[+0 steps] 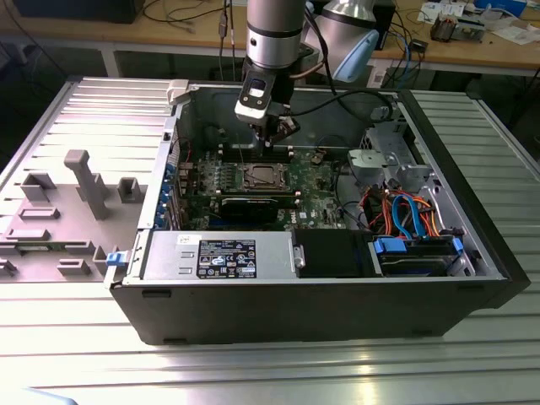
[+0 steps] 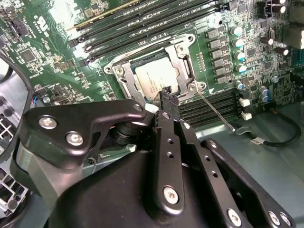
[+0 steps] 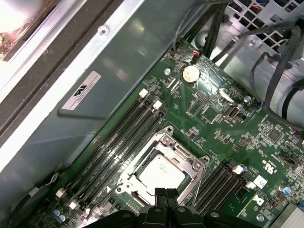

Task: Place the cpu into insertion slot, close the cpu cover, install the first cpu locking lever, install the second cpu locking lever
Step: 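Install the first cpu locking lever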

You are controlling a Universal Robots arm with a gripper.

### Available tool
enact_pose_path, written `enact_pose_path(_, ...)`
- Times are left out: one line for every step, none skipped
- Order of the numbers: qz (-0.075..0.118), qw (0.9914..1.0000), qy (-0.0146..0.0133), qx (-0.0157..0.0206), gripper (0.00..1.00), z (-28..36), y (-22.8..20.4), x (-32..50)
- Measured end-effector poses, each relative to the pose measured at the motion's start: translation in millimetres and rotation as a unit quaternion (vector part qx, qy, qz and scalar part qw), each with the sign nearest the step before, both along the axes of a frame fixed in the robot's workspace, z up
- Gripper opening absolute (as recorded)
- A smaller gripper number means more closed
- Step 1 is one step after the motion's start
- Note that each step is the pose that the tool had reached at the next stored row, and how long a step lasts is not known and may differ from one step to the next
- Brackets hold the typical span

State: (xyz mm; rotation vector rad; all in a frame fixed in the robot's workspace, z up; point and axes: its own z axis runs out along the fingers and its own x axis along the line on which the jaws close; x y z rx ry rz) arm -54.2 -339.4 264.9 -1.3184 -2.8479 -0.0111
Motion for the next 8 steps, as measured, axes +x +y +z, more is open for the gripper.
enact_pose_path(0.0, 1.0, 0.0, 0.0, 0.11, 0.0, 0.0, 0.0)
enact_pose_path(0.0, 1.0, 0.0, 0.0, 0.11, 0.0, 0.0, 0.0)
enact_pose_path(0.0, 1.0, 0.0, 0.0, 0.11, 0.0, 0.0, 0.0)
enact_pose_path(0.002, 1.0, 0.0, 0.0, 0.11, 0.0, 0.0, 0.0)
enact_pose_path(0.011, 0.99994, 0.0, 0.0, 0.11, 0.0, 0.0, 0.0)
enact_pose_path(0.027, 0.99962, 0.0, 0.0, 0.11, 0.0, 0.0, -0.1)
enact_pose_path(0.039, 0.99926, 0.0, 0.0, 0.11, 0.0, 0.0, -0.1)
enact_pose_path(0.054, 0.99857, 0.0, 0.0, 0.11, 0.0, 0.0, -0.1)
